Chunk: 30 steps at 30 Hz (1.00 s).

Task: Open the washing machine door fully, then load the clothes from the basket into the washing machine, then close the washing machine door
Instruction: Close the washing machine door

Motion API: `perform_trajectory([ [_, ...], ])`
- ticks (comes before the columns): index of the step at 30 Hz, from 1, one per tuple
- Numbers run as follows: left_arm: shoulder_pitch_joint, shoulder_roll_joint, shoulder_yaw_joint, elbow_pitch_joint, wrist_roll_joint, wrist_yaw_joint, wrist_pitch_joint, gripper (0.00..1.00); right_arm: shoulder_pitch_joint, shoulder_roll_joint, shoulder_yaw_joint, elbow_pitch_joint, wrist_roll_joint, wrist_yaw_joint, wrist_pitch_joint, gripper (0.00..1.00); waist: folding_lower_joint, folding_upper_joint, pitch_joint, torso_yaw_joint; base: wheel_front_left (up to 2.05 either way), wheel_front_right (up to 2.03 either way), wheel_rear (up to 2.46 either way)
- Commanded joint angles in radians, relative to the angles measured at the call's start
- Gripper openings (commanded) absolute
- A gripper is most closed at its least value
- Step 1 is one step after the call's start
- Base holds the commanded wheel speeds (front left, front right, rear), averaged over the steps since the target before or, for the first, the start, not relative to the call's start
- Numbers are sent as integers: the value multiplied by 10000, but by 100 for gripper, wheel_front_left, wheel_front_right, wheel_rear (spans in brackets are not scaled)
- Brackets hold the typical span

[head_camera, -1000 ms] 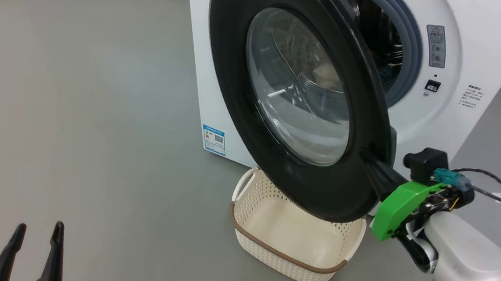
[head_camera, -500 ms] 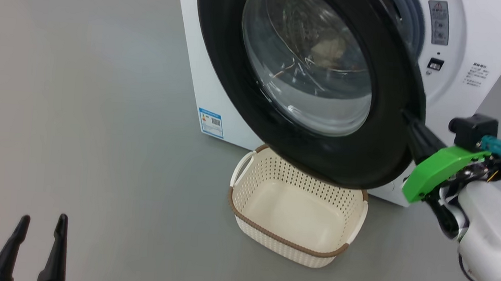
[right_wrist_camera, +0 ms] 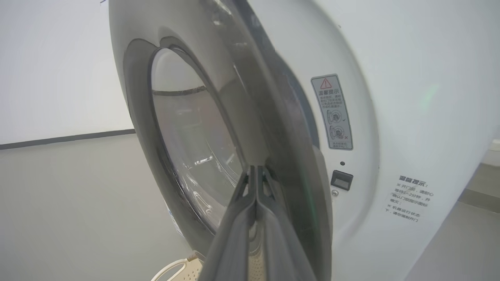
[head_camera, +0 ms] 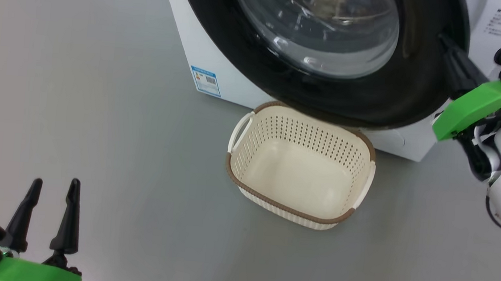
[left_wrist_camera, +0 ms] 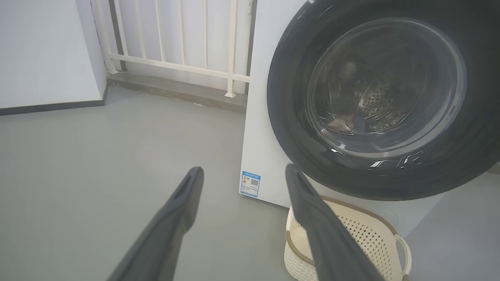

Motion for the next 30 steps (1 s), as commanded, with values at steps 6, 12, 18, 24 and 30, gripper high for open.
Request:
perform_trajectory([
  [6,-823,186,337,-548,-257,-35,-107,100,-956,-288,-272,-328,-332,-11,-51,0,-2,-1,1339,-281,0,0,0],
  [12,-1213,34,287,-814,-520,-35,-107,100,-1905,-306,-457,-545,-746,-11,-51,0,-2,-1,2246,-283,0,0,0],
  [18,-1490,-102,190,-901,-555,-35,-107,100,-2685,-430,-283,-313,-696,-11,-51,0,-2,-1,2814,-197,0,0,0],
  [24,-1721,-288,91,-928,-560,-35,-107,100,-3236,-522,-29,-348,-698,-11,-51,0,-2,-1,3187,-107,0,0,0],
  [30,-1836,-445,26,-877,-537,-35,-107,100,-3388,-561,-399,-351,-792,-11,-51,0,-2,-1,3229,-79,0,0,0],
])
